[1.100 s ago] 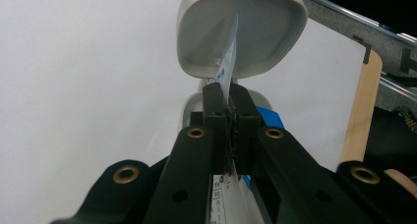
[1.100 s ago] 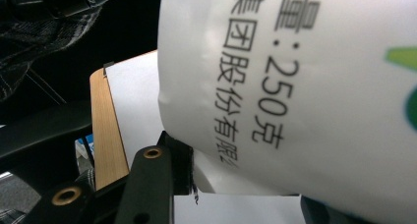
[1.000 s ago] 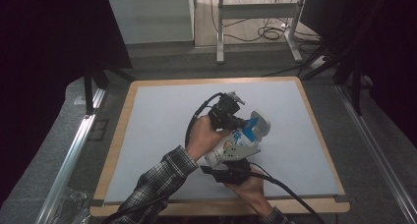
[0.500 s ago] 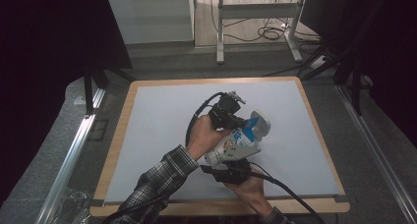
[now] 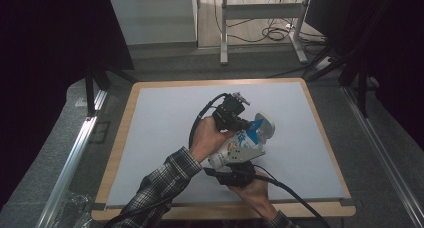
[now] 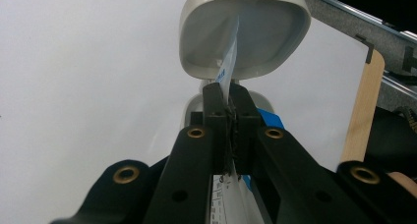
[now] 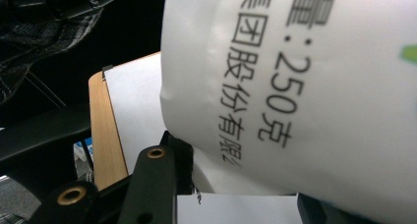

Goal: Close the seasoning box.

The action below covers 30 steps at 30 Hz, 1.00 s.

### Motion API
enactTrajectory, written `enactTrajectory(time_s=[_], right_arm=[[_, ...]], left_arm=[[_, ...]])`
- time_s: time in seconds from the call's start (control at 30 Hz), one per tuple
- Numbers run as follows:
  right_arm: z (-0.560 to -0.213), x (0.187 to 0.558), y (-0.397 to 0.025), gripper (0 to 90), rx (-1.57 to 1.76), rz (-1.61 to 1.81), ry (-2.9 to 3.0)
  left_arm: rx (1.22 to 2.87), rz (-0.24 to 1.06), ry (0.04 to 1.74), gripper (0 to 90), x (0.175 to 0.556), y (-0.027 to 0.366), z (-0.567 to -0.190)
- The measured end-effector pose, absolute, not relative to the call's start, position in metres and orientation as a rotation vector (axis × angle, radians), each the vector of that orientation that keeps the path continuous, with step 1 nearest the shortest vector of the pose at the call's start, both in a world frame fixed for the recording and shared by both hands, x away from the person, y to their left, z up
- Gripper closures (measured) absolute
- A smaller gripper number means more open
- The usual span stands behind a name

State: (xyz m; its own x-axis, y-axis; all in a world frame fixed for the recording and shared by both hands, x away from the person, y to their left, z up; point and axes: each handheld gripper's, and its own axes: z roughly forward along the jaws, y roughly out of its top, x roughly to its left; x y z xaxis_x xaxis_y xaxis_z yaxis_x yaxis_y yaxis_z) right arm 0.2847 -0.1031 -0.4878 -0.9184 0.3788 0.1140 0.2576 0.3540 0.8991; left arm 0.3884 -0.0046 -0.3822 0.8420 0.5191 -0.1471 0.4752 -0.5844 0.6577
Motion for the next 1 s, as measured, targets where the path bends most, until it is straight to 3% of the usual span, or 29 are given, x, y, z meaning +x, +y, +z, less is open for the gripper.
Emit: enactTrajectory(time_s=[1.0], right_arm=[[-0.4860, 0.2832, -0.1025, 63.2, 0.582, 1.625, 2.472]], left_arm=[[2.304, 0.073, 0.722, 88.2, 0.3897, -0.0057, -0.3820]])
